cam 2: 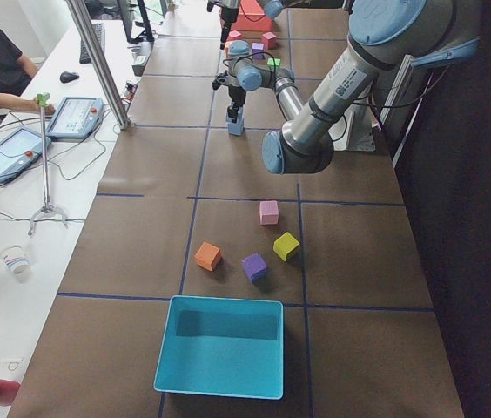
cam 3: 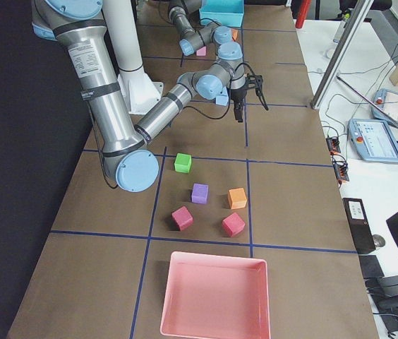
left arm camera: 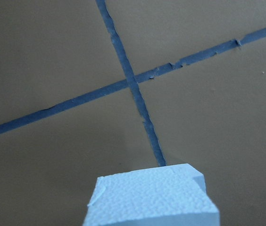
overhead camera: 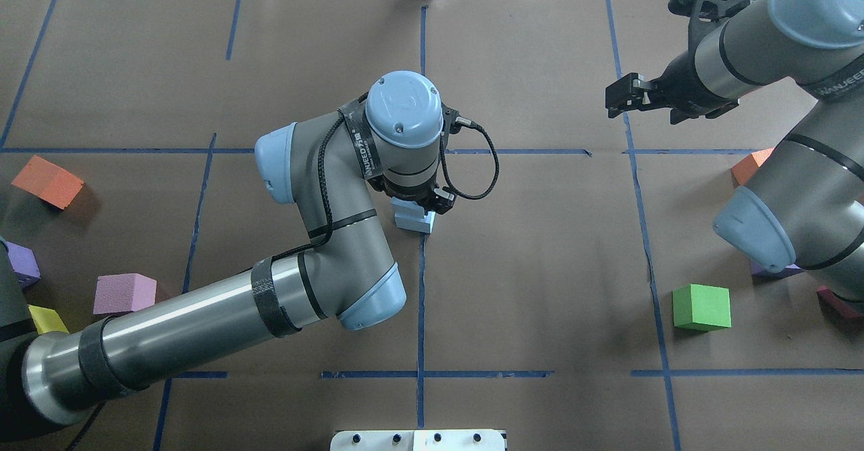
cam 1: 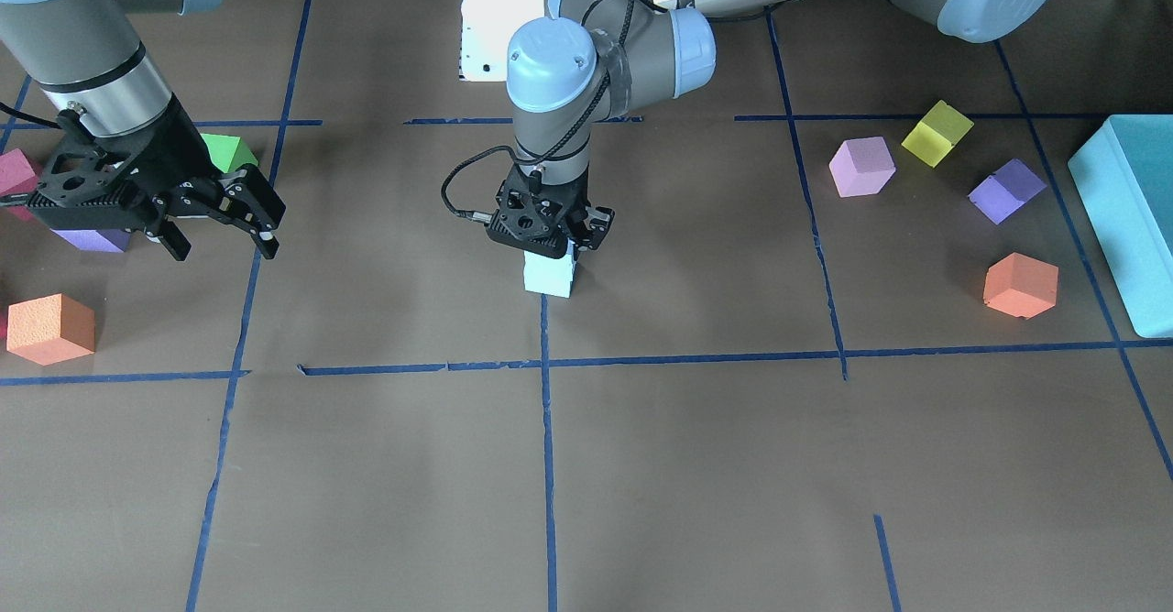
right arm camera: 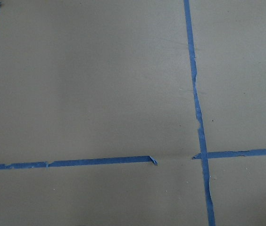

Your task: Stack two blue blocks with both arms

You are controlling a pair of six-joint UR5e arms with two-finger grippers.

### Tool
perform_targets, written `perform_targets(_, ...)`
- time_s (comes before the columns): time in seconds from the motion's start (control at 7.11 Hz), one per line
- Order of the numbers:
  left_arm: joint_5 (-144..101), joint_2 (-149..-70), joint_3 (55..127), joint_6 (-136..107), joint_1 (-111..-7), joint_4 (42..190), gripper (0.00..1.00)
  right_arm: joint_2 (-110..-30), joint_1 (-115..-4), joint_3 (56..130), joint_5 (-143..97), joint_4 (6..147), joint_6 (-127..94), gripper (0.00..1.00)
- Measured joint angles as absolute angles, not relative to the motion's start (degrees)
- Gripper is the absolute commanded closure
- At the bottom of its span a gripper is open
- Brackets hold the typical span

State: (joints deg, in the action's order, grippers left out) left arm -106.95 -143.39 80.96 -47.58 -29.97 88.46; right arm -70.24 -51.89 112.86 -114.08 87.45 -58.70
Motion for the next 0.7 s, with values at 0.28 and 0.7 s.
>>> perform_targets(0.28,-107.0,-143.7,80.2,-47.6,-29.8,88.6,0.76,-70.3,-51.9,112.8,-114.0,87.5,-58.7,0.0)
perform_targets(0.7,-107.2,-144.0,80.0,-47.5,-29.6,88.5,0.74,-70.3,-51.8,112.8,-114.0,87.5,-58.8,0.0)
